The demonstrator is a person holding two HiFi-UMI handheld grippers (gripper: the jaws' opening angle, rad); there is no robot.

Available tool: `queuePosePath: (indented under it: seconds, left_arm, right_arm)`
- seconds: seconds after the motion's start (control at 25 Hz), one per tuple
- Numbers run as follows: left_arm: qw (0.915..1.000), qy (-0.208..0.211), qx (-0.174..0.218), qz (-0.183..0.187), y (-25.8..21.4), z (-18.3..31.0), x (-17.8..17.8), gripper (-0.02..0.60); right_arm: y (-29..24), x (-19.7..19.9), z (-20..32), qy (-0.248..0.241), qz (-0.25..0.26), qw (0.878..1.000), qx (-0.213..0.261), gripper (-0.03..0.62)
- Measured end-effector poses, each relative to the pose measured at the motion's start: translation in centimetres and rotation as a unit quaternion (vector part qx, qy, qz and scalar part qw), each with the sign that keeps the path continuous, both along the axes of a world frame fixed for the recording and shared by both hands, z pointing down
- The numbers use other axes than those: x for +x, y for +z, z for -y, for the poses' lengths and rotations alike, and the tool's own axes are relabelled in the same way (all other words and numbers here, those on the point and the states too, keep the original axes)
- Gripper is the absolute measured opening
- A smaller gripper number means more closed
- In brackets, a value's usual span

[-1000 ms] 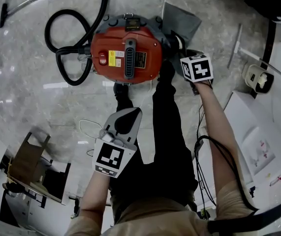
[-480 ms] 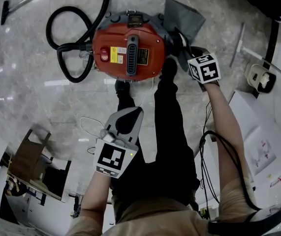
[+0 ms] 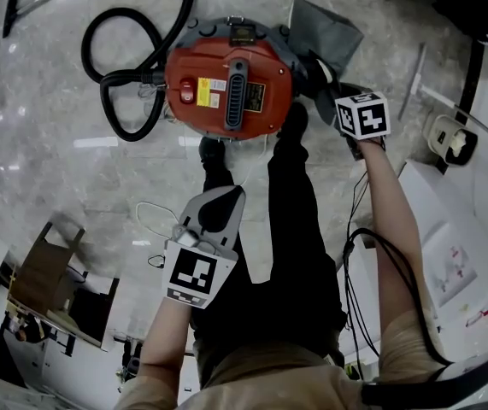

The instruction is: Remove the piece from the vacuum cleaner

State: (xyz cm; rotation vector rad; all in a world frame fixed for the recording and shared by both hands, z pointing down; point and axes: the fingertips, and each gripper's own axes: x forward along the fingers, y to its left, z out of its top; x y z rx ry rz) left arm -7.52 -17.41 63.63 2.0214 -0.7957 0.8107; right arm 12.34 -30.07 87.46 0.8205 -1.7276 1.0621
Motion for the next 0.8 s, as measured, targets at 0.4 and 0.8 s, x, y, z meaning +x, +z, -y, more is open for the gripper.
queuePosePath:
  seconds: [0.4, 0.8]
  left_arm:
    - [1.0, 0.0, -0.002, -0.003, 0.5, 0.1, 0.3, -0.003]
    - [0.9998, 0.017, 0.007, -0.003, 0.8, 1.7, 1.5, -0.003]
  right_arm:
    - [0.6, 0.9, 0.6, -0.056, -0.041, 0.997, 0.027, 0.031]
    - [0.7, 1.5, 1.2, -0.09, -0.062, 0.993, 0.046, 0.031]
